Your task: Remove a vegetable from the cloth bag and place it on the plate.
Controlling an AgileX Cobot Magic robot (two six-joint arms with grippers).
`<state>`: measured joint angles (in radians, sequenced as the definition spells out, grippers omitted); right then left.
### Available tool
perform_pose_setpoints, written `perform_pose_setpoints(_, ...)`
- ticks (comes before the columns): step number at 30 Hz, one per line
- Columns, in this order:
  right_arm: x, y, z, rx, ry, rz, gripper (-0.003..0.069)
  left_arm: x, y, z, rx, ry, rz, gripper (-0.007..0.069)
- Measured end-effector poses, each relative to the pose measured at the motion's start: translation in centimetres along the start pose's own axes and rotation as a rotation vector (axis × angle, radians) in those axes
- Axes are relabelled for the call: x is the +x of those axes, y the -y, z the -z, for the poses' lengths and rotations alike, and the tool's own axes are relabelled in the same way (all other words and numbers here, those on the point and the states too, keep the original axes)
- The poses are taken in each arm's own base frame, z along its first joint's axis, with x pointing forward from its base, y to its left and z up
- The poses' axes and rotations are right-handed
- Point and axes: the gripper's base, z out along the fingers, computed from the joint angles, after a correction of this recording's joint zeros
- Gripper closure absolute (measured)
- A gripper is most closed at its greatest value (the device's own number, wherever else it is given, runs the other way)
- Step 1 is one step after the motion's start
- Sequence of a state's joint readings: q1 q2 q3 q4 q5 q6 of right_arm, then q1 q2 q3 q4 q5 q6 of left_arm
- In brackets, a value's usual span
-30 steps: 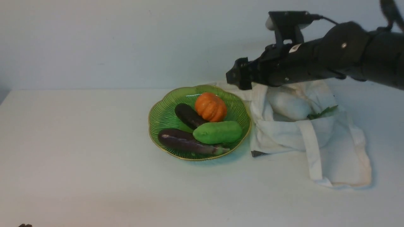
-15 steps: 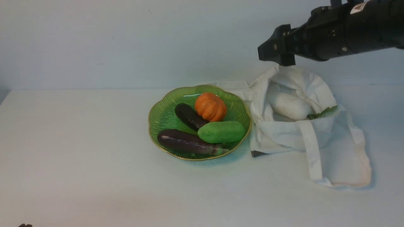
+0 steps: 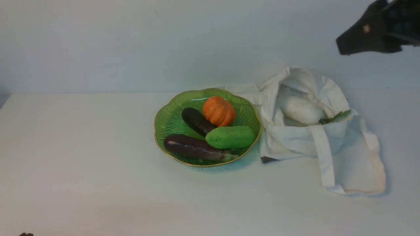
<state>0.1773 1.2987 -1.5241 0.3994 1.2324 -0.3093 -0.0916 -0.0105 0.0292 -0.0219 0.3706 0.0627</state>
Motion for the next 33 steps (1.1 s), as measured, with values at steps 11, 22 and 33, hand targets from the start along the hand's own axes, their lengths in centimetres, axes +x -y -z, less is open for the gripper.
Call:
perform_pose_setpoints(11, 6.6, -3.0, 10.3, 0.199, 0.146, 0.062, 0.0673, 0.0, 0.0, 0.0, 0.000, 0.000, 0.000, 0.0629)
perform_pose_setpoints(22, 19.4, -5.7, 12.5, 0.224, 0.404, 0.105, 0.0673, 0.0, 0.0, 0.0, 0.000, 0.000, 0.000, 0.0629)
perform_pose_setpoints(33, 22.1, -3.2, 6.5, 0.242, 0.861, -0.046, 0.0673, 0.0, 0.0, 0.0, 0.000, 0.000, 0.000, 0.0629)
